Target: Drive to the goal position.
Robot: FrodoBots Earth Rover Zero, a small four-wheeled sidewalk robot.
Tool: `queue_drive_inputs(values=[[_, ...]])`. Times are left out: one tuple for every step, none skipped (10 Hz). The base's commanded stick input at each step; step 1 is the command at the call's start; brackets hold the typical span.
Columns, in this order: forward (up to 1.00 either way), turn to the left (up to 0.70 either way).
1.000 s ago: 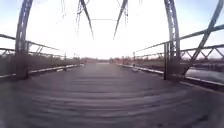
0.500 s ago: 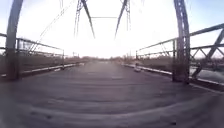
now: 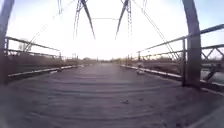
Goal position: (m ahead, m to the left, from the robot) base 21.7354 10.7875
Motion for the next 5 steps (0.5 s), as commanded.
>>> queue_drive_inputs(values=[[1.00,0.03],[1.00,0.03],[1.00,0.03],[1.00,0.03],[1.00,0.03]])
